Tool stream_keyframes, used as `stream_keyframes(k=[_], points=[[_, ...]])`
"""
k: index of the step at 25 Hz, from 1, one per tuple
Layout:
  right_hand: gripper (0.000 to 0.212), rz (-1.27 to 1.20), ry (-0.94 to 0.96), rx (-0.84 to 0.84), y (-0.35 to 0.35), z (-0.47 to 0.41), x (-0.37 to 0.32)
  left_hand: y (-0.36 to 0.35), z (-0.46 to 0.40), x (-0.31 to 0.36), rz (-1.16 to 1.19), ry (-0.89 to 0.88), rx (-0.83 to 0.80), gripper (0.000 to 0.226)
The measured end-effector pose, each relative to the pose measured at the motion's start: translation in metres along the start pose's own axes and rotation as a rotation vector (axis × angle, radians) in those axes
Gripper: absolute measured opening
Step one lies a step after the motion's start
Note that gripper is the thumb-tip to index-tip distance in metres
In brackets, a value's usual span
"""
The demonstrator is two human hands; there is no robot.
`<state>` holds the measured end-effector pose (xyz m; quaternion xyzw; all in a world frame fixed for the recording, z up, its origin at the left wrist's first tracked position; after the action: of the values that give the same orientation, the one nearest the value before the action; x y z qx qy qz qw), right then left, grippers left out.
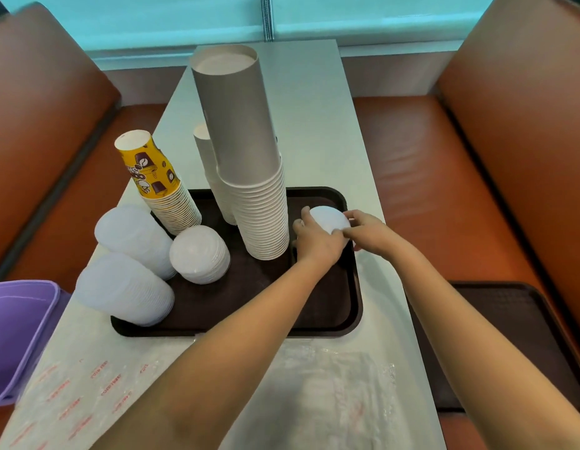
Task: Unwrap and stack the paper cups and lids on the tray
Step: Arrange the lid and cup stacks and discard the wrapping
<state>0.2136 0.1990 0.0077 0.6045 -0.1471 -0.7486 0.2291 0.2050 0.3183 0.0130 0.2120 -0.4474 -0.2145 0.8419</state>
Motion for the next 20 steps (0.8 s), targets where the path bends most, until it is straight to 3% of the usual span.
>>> stream_keyframes(k=[9, 20], points=[[0.043, 0.082, 0.040, -0.052, -0.053, 0.068, -0.015, 0.032, 0.042, -0.065, -0.088, -0.056, -0.035, 0.080], [0.047, -0.175, 0.018, -0.032, -0.155, 0.099, -0.055, 0.110, 0.062, -0.140, -0.107, -0.061, 0.074, 0.082]])
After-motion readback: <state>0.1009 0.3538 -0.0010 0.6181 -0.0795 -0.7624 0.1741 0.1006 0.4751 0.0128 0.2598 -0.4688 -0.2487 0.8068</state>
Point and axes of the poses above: each hand's wrist, its own z-axis away from the middle knuckle, its own y-axis out of the back of the hand, x = y × z, the point moved 4 cm from there along -z, towards the middle knuckle, and after that the axes turned 12 degrees about y, right-handed, at the moved point
